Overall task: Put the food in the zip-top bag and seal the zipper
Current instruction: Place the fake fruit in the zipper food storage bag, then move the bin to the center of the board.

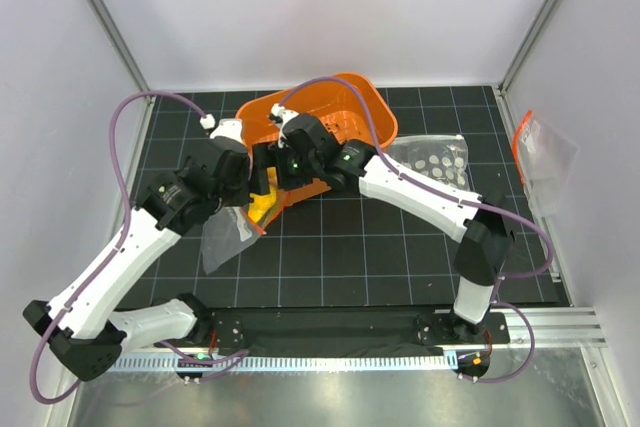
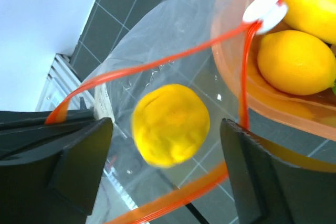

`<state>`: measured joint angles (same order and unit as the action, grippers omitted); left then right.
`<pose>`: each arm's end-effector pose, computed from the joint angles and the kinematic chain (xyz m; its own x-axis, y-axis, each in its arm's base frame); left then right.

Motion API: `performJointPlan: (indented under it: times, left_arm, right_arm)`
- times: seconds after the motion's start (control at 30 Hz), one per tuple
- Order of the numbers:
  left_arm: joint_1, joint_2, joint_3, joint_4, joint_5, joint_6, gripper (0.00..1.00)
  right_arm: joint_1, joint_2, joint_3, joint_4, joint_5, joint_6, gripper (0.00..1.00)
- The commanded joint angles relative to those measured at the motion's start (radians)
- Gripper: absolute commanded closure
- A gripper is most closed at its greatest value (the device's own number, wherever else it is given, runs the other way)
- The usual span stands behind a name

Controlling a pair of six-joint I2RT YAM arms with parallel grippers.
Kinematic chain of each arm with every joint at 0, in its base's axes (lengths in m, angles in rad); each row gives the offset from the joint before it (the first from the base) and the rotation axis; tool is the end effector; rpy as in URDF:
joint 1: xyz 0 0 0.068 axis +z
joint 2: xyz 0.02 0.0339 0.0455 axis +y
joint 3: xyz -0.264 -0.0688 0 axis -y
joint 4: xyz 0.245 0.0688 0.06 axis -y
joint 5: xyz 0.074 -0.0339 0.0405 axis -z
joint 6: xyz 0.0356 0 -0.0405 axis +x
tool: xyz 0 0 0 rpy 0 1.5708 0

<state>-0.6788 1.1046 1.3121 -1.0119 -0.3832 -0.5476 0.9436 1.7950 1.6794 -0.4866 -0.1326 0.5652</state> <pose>0.1663 -0.1171 0.3814 -0.6768 -0.0744 -0.7324 0.0329 0.9908 -0.1311 0.2421 0.3421 0.3403 -0.7448 -0.1230 -0.6558 -0.5537 0.6624 0.5046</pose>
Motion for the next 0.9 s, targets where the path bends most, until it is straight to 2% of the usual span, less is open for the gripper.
performJointPlan:
  times: [0.0, 0.03, 0.13, 0.33, 0.4, 0.53, 0.73, 0.87]
  left_arm:
    - [0.001, -0.037, 0.015, 0.022, -0.013, -0.021, 1.00]
    - [-0.001, -0.040, 0.006, 0.024, -0.014, -0.023, 1.00]
    - [0.001, -0.051, -0.004, 0.018, -0.025, -0.029, 1.00]
    - [-0.001, -0.051, -0.002, -0.040, -0.091, -0.043, 1.00]
    - [-0.001, -0.051, -0.004, -0.073, -0.124, -0.060, 1.00]
    - [0.010, -0.054, -0.014, -0.125, -0.177, -0.100, 1.00]
    - [0.080, -0.026, 0.002, -0.175, -0.194, -0.114, 1.00]
    - [0.114, -0.005, 0.035, -0.165, -0.198, -0.078, 1.00]
  right_arm:
    - [0.009, -0.039, 0.052, 0.040, 0.002, 0.015, 0.07]
    - [0.009, -0.043, 0.054, 0.042, 0.005, 0.015, 0.01]
    - [0.009, -0.057, 0.057, 0.049, 0.014, 0.012, 0.01]
    - [-0.041, -0.079, 0.114, 0.008, 0.102, -0.016, 0.22]
    - [-0.078, -0.069, 0.150, -0.017, 0.084, -0.011, 0.23]
    - [-0.164, -0.051, 0.172, -0.041, 0.088, -0.027, 0.14]
    - [-0.247, 0.056, 0.267, -0.105, 0.053, -0.050, 0.10]
    - [-0.255, 0.240, 0.513, -0.316, 0.088, -0.134, 0.04]
